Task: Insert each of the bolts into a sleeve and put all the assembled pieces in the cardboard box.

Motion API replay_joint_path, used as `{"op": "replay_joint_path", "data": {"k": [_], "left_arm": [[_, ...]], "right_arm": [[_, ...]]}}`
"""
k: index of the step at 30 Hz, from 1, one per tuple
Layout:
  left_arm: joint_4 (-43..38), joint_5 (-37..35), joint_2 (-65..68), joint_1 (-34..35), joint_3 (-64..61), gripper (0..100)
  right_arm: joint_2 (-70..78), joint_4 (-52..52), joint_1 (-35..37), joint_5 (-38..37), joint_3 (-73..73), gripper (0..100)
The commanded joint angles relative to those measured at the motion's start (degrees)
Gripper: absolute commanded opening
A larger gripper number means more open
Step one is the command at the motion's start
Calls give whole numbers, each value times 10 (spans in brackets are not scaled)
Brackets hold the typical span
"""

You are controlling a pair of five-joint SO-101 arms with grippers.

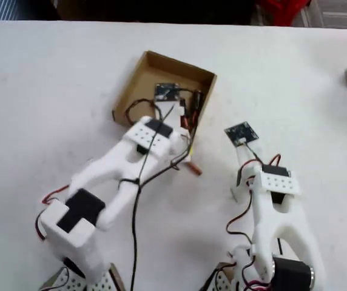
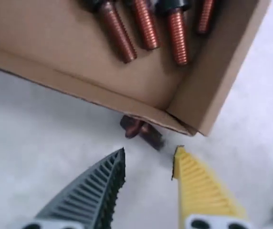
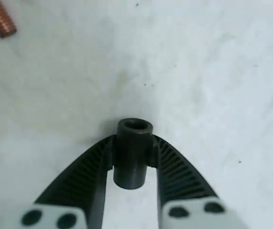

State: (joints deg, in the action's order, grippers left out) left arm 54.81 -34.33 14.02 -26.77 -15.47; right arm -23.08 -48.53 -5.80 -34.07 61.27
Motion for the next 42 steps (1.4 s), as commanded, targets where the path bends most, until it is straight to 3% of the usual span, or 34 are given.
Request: {"op": "replay_joint_path", "data": {"k": [1,11,22,27,29,37,42], "left_arm": [[12,-10,0,-22,40,207],[4,-33,61,1,58,207],[67,-35,130,7,128,195],[68,47,130,6,127,13],[69,52,130,7,126,46],[110,86,108,11,120,20],[69,113,11,29,26,20]], "right_arm": [[-16,10,-1,0,-4,16],[-16,10,2,-1,-3,16],[-16,10,2,-1,-3,16],[-16,10,2,-1,-3,16],[-16,10,2,-1,-3,16],[-16,10,1,-1,-2,16],[-16,9,1,-12,-1,16]]}}
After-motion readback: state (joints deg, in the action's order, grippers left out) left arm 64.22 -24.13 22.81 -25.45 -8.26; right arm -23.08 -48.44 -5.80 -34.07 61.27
